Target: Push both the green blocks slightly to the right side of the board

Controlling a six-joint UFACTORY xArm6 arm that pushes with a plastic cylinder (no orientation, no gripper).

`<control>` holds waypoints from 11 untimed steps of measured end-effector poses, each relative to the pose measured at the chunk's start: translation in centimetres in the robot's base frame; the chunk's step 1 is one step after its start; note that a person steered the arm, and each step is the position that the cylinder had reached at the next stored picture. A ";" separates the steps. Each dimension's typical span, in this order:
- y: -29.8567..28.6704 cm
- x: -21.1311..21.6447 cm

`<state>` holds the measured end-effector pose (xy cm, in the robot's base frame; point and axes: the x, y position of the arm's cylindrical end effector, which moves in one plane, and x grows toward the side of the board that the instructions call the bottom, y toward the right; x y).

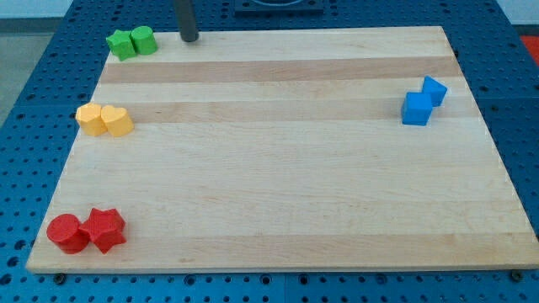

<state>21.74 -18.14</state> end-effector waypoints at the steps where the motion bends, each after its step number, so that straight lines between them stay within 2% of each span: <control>1: -6.7 3.6; 2: -11.3 6.9; 3: -11.8 6.8; 5: -12.3 2.2; 6: -12.3 -2.7; 7: -12.3 -2.7; 8: -9.8 -2.6; 10: -0.4 -1.1; 11: 0.5 -0.5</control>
<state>21.19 -17.60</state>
